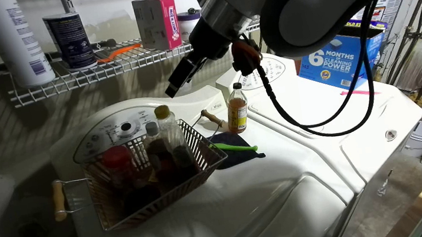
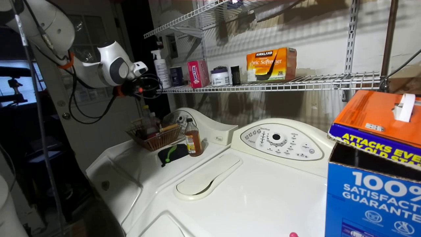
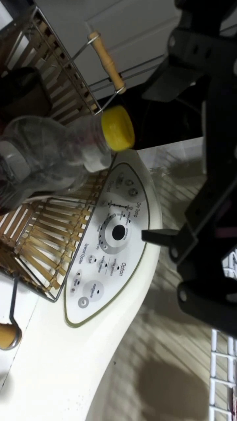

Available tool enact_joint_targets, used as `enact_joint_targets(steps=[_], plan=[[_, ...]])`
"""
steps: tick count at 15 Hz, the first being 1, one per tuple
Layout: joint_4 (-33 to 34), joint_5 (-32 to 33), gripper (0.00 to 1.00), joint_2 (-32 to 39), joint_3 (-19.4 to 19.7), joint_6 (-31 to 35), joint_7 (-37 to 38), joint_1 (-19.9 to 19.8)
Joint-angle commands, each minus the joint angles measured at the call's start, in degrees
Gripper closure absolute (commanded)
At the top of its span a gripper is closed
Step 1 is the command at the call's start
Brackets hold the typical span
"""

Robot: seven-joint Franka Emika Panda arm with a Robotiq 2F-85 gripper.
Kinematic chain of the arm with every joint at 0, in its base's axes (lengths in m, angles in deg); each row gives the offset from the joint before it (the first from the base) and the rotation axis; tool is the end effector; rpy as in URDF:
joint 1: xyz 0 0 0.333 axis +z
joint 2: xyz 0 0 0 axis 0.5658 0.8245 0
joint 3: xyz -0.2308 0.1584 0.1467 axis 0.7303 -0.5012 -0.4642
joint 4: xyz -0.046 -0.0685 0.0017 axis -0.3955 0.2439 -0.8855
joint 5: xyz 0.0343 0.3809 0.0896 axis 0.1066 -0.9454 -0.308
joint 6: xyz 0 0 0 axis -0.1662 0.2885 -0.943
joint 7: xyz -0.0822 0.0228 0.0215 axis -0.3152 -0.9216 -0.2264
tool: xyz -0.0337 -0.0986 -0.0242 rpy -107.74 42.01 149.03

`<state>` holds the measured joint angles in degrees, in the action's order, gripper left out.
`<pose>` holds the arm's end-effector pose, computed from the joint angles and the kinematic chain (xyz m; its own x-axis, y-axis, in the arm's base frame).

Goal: Put the bottle inside the metal basket

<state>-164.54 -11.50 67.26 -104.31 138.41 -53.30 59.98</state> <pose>0.4611 0.4005 0.4739 0.6139 0.4601 0.6414 0.6262 -0.7786 -0.0410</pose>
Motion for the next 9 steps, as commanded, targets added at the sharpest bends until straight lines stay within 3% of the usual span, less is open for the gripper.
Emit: enact_joint_targets(steps=[1, 9], plan=[[-0.35, 3.67, 0.0, -4.15, 0.5, -9.33, 3.14, -2.59], [-0.27, 3.1, 0.0, -7.97, 0.83, -21.65, 3.57, -8.27]])
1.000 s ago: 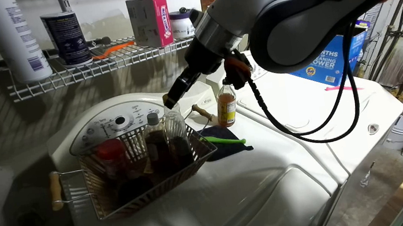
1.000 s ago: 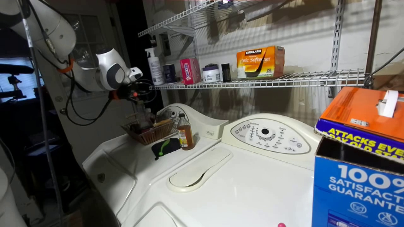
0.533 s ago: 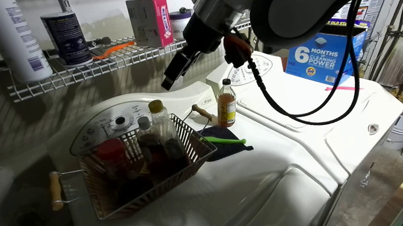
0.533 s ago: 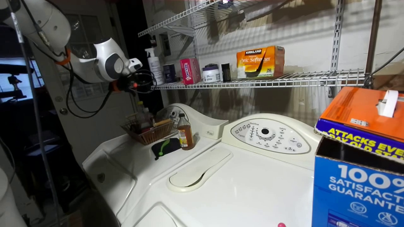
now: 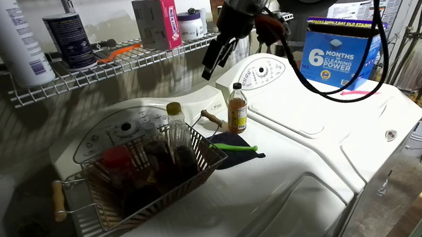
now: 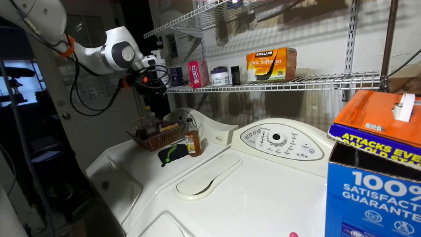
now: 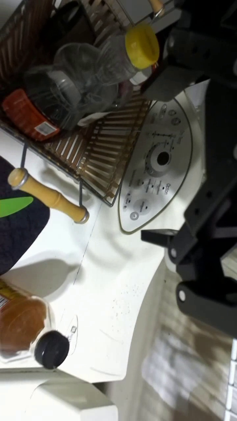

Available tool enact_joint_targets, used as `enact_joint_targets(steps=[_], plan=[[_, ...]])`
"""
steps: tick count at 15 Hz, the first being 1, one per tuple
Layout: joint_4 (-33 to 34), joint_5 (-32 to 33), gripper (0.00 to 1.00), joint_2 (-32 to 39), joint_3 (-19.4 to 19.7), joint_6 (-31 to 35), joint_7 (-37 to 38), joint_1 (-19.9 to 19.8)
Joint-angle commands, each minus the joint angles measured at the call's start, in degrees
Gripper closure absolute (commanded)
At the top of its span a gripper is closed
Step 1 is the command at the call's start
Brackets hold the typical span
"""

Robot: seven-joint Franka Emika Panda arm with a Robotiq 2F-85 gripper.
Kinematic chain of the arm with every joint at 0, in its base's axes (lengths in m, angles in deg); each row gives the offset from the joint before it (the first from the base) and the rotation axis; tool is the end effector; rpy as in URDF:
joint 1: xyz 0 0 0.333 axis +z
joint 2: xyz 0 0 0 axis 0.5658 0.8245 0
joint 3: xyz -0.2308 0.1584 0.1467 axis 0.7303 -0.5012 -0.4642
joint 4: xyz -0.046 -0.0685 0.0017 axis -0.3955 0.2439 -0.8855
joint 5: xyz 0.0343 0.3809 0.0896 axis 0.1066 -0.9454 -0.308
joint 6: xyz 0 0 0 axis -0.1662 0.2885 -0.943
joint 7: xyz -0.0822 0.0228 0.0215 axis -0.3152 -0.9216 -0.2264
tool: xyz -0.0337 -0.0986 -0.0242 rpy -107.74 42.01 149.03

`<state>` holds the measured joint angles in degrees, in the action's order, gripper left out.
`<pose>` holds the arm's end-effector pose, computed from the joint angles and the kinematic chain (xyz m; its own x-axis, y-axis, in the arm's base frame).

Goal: Put the bottle inside the metal basket

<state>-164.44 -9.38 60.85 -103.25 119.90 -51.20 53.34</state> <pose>0.4845 0.3221 0.4964 0.7640 0.4434 0.4687 0.4923 -0.8702 0.0208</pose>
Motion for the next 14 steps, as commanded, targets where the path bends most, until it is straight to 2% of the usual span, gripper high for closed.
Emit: enact_joint_targets(steps=[1, 8, 14], plan=[[-0.52, 3.09, 0.0, -1.76, -0.08, -3.62, 2.58, -2.37], [-1.6, 7.58, 0.0, -0.18, 2.05, -4.37, 2.62, -6.67], [-2.24, 6.5, 0.0, 2.93, 3.8, -3.21, 1.34, -8.2]])
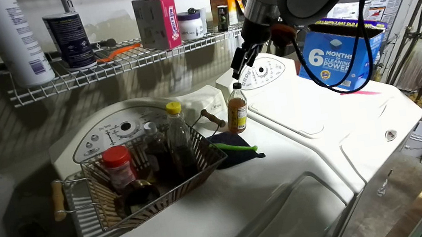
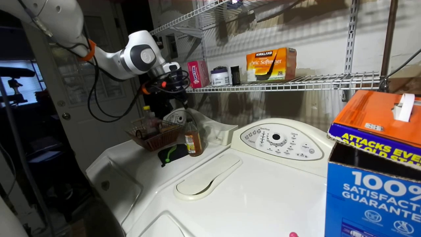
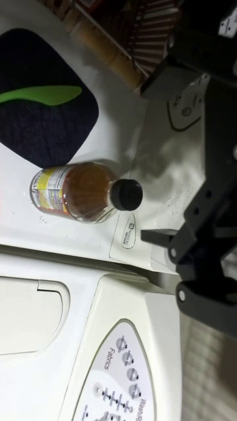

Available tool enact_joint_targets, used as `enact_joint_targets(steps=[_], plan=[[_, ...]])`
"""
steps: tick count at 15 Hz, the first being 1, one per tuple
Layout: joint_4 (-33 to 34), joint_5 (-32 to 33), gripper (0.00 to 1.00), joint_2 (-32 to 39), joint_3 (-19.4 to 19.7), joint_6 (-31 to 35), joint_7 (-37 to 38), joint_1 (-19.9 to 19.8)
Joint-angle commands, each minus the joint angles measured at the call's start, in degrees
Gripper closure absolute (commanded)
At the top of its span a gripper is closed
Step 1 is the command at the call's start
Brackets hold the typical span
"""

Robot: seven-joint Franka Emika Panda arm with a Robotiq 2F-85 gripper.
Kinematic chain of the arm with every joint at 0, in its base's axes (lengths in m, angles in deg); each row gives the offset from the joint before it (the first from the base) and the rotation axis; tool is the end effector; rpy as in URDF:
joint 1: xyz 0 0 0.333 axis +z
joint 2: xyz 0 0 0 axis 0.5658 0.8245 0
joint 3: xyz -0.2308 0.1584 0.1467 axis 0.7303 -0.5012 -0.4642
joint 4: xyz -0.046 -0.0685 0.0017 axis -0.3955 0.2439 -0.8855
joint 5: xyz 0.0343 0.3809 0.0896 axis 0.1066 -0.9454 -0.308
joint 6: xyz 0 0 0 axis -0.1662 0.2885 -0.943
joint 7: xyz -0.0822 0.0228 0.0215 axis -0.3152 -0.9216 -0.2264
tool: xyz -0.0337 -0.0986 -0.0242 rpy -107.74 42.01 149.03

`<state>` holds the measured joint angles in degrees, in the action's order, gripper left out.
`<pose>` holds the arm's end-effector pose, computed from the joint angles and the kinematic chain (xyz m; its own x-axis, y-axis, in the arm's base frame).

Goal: Put the bottle inside the metal basket

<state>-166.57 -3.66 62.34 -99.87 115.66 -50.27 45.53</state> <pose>0.5316 0.2174 0.4542 0.8663 0.3585 0.3479 0.3434 -0.9331 0.1065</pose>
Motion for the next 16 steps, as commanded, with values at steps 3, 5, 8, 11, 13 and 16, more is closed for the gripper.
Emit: enact_joint_targets(steps=[3, 5, 8, 11, 13, 16], plan=[[0.15, 1.19, 0.0, 3.17, 0.7, 1.56, 0.72, -0.39], [0.3, 1.35, 0.0, 4.28, 0.8, 2.48, 0.82, -0.2], [0.69, 1.98, 0.0, 5.79, 0.98, 3.92, 0.87, 0.0], [0.83, 3.3, 0.05, 6.94, 1.39, 5.89, 1.12, 0.08], [0.91, 3.63, 0.09, 7.65, 1.69, 7.28, 1.26, 0.12], [1.14, 4.13, 0.1, 8.57, 2.14, 8.7, 1.63, 0.3]])
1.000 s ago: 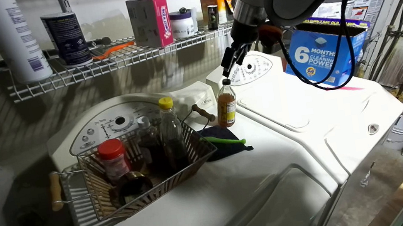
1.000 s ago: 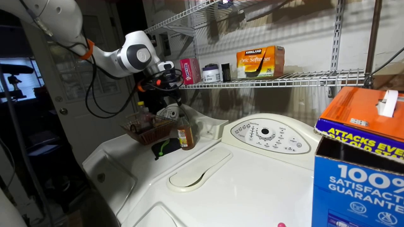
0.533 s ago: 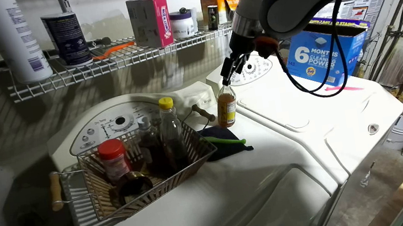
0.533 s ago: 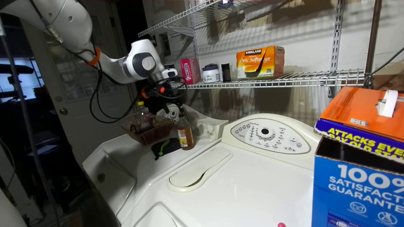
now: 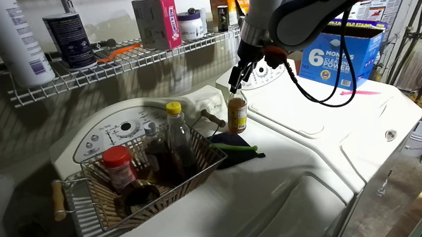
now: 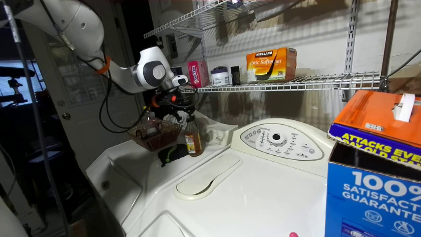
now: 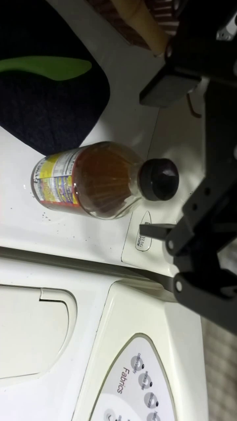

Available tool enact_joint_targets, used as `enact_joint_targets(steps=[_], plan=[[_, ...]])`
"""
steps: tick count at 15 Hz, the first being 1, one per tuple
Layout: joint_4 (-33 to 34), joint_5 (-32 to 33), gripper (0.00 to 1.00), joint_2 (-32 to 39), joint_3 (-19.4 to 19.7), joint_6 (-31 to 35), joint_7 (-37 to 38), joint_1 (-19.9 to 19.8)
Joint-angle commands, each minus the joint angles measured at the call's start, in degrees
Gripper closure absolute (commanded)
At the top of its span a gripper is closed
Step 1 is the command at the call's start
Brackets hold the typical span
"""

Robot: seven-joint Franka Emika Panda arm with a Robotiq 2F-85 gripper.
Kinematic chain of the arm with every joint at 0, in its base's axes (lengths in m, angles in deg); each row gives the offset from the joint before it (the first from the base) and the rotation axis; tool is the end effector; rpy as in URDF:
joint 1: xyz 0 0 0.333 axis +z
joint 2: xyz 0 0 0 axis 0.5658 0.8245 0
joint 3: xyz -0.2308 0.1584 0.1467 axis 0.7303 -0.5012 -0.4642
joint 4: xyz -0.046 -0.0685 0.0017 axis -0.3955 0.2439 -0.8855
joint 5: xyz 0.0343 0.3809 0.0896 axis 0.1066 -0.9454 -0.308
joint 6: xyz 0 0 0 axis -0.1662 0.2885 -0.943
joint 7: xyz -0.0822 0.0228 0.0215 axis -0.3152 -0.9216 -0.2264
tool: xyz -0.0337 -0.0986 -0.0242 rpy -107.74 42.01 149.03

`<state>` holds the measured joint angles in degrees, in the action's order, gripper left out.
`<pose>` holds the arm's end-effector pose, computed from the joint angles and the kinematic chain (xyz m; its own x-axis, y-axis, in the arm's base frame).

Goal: Put the bottle inside the metal basket

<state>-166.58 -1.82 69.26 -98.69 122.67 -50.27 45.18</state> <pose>0.5549 0.2113 0.3989 0.8634 0.3641 0.3493 0.3523 -0.9306 0.0991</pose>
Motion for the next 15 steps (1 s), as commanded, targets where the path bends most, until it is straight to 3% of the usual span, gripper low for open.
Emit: enact_joint_targets(steps=[1, 6, 7, 9, 11, 15], plan=[[1.18, 2.19, 0.14, 1.87, 1.06, 2.16, 1.54, 0.68], [1.01, 2.4, 0.23, 2.59, 1.71, 4.01, 1.76, 0.71], [0.94, 2.36, 0.29, 2.67, 1.84, 4.48, 1.74, 0.71], [0.9, 1.84, 0.3, 2.86, 2.03, 5.64, 1.27, 0.57], [0.9, 2.04, 0.53, 2.92, 2.29, 6.36, 1.43, 0.66], [0.65, 1.45, 0.83, 3.0, 2.34, 6.24, 1.06, 0.66]])
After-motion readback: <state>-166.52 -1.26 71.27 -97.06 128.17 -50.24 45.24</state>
